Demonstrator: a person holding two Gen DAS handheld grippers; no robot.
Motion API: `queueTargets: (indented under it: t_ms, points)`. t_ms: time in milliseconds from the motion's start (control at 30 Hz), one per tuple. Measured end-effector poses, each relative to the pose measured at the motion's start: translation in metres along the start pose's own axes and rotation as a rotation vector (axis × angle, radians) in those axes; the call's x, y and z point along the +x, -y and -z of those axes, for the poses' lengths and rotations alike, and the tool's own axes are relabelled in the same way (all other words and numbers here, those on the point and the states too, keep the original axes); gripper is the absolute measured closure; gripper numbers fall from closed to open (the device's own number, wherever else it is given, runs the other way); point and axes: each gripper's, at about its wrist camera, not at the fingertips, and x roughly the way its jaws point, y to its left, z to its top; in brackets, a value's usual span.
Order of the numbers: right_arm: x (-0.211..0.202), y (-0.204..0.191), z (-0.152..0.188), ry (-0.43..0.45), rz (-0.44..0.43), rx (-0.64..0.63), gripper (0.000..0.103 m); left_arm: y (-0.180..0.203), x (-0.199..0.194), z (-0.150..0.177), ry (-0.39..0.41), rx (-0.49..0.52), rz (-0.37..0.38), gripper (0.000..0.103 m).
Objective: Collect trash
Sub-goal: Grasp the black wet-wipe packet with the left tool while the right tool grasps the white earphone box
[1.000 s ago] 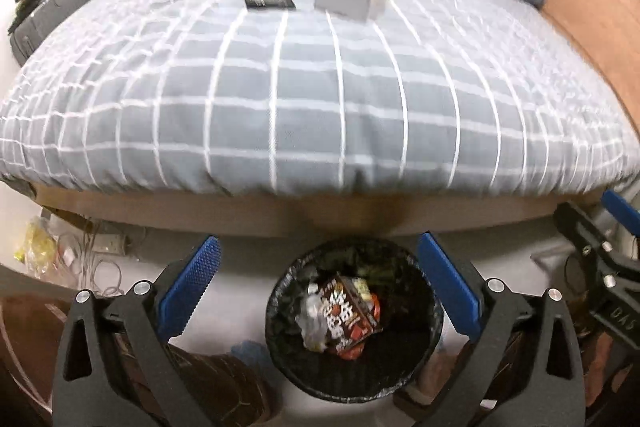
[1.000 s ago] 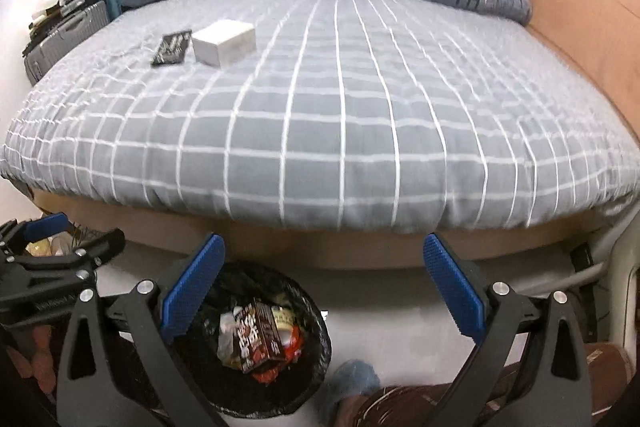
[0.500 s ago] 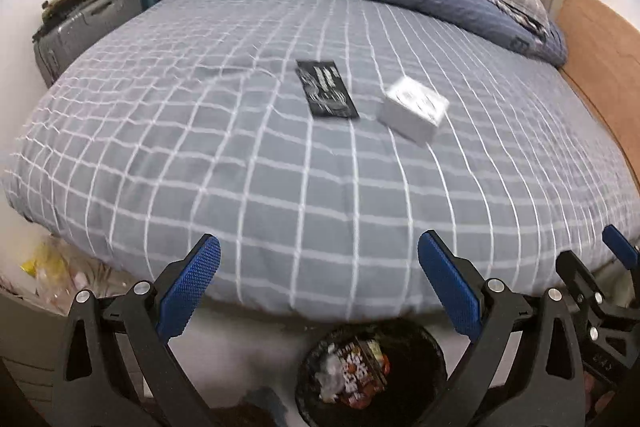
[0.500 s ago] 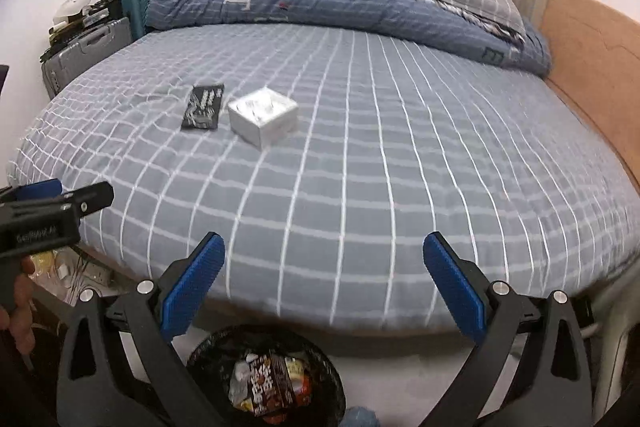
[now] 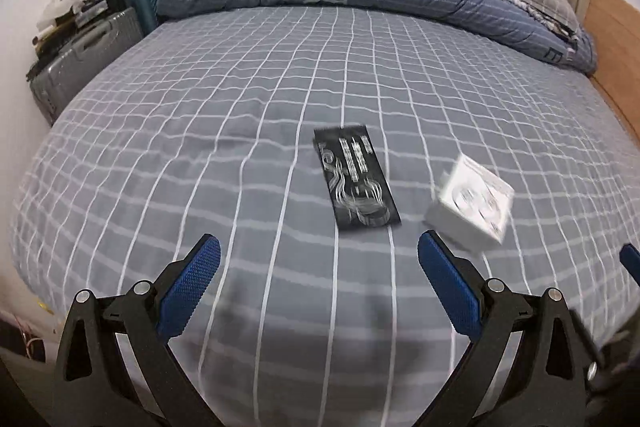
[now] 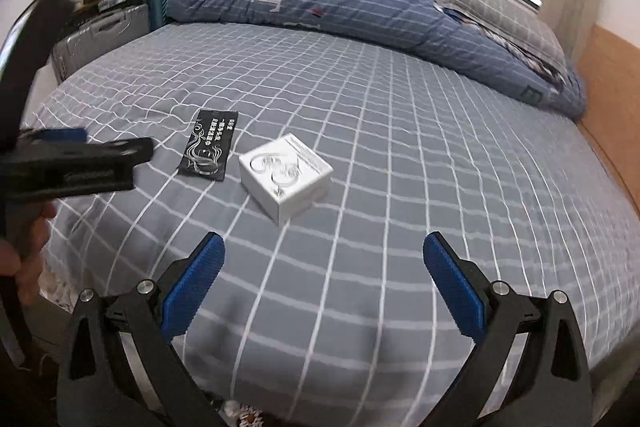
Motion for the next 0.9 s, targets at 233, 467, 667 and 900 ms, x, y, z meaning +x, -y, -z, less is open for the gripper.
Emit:
queueTargets:
  t_ms: [233,467,667,900]
  points:
    - [0.054,-0.001,-0.018,-0.044,-0.063,-0.014,0.007,0.006,0.064,-0.027,-0.072,-0.008,0.024,0.006]
    - [0.09,0.003,-0.03,-0.072,-0.152,-0.03,0.007,0.015,0.1,-0.042,-0.094,-0.013,0.024,0.006]
    - [0.109,0.009,-0.031,-0.099,-0.222,-0.021,0.007,0.024,0.119,-0.045,-0.109,-0.002,0.01,0.007]
    - [0.123,0.001,-0.038,-0.111,-0.273,-0.035,0.008,0.022,0.127,-0.046,-0.122,-0.004,-0.007,0.026]
